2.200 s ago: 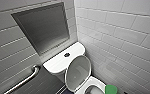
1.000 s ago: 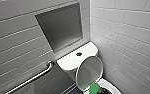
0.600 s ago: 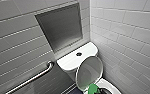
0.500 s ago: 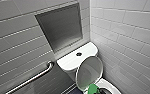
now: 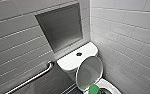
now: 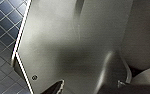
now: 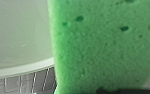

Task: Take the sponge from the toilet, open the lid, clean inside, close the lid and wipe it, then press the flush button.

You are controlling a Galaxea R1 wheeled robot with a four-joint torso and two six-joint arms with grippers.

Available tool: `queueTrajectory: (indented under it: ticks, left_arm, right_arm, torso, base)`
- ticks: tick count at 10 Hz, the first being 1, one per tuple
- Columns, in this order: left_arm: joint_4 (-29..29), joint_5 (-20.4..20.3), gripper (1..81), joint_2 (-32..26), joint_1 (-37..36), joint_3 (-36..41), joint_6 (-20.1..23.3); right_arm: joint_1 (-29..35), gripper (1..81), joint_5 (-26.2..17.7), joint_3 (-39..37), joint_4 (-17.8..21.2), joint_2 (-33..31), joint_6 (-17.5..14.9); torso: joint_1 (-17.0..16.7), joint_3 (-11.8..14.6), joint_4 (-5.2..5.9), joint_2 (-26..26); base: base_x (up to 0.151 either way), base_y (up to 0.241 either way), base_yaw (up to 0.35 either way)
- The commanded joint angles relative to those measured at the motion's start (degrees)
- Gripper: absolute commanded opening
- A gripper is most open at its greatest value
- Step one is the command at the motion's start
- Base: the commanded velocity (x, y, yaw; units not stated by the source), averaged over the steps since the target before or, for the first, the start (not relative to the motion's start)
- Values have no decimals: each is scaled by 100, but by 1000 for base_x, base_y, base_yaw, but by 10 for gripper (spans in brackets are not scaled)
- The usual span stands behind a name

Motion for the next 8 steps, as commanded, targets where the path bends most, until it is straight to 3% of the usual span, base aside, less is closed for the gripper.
queueTrajectory:
  ticks: [1,5,8]
  left_arm:
    - [20,318,811,-109,-39,0,-24]
    - [11,318,811,-126,-47,0,-24]
    - [20,309,811,-126,-48,0,-24]
  right_arm:
    - [-9,10,-569,1156,-177,-692,0]
    - [-361,10,-552,1192,-318,-938,0]
    - [-493,10,-534,1586,-345,-1517,8]
  torso:
    - [0,0,0,0]
    - [0,0,0,0]
    - [0,0,0,0]
  base:
    - [0,0,0]
    - [0,0,0]
    - [0,0,0]
